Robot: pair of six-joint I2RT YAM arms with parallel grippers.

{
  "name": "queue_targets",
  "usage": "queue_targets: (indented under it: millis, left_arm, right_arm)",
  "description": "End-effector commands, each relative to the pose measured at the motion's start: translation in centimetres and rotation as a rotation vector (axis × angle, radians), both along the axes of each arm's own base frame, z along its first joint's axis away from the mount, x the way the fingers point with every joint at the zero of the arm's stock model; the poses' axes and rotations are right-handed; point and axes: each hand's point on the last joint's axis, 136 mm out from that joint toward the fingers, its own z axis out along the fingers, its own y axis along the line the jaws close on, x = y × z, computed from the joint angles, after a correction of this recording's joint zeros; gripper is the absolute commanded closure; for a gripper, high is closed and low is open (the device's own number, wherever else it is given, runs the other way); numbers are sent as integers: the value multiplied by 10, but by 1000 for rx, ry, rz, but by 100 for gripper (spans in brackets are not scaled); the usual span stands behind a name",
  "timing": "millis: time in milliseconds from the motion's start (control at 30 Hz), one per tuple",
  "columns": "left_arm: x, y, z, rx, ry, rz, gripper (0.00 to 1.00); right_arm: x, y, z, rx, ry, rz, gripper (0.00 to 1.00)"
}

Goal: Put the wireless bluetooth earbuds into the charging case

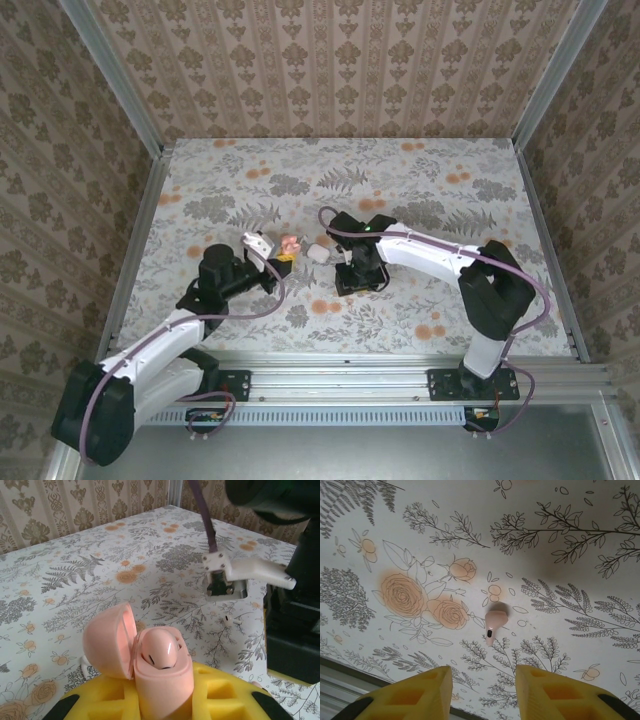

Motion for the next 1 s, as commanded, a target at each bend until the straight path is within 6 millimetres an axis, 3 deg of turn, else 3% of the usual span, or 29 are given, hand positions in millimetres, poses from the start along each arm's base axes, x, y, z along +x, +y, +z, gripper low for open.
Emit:
queue_targets:
  millis: [0,667,967]
  left_arm:
    - [2,5,11,-11,-43,23,86]
    - [10,9,8,7,-33,39,86]
    - [15,16,10,-9,-27,64,86]
  right_arm:
    - [-10,-3,-14,-44,73,23,64]
    - [-4,8,-49,-45,108,16,67]
    - [-10,-2,-59,-101,130,8,69]
